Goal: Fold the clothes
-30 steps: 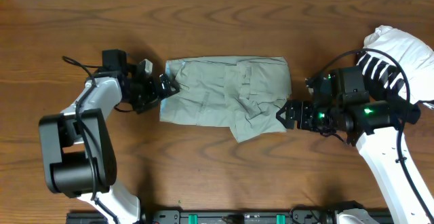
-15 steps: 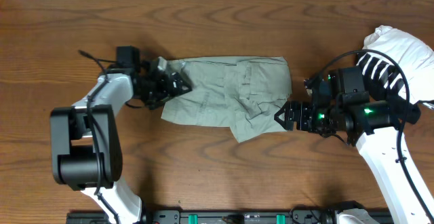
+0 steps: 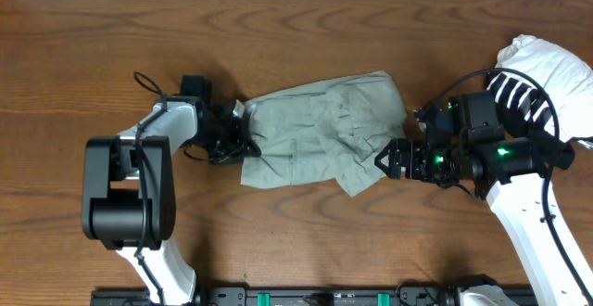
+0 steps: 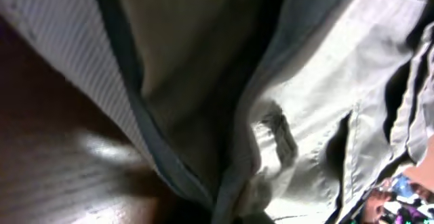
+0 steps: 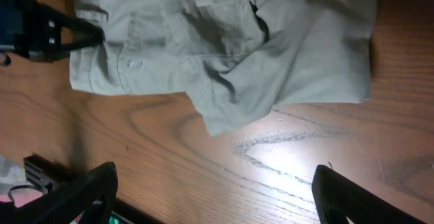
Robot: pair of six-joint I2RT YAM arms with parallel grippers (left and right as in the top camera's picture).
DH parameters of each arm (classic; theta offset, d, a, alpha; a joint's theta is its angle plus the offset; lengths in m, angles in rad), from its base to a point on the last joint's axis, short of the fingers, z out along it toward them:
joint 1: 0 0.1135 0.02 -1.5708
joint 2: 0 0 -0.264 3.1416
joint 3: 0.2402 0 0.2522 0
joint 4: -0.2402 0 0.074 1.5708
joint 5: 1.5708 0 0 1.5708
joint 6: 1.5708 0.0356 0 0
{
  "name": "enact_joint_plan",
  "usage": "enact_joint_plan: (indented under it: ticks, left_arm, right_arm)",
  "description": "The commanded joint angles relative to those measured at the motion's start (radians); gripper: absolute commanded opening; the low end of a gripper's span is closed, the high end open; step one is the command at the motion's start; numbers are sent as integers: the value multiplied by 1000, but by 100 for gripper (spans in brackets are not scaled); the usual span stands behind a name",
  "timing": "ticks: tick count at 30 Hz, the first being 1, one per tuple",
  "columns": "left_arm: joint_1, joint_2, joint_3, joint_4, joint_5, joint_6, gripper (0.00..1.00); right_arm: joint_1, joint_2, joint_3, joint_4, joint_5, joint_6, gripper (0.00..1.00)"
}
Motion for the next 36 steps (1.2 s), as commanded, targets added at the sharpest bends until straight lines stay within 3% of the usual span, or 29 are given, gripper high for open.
enact_joint_plan:
  ticks: [1, 13, 19, 28, 36]
  left_arm:
    - [6, 16, -13, -28, -25, 11, 6]
    - [150, -131, -13, -126, -33, 6, 6]
    - [187, -282, -13, -207, -34, 6, 6]
    - [186, -467, -13, -255, -55, -143, 6]
    - [150, -492, -13, -252, -51, -257, 6]
  right_arm:
    - [-3, -11, -3, 7, -10, -19, 90]
    - [-2, 2, -5, 129, 72, -18, 89]
    - [38, 89, -5, 296, 71, 32, 79]
    - [225, 349, -5, 574, 11, 132, 68]
    - [380, 531, -5, 872, 3, 259, 66]
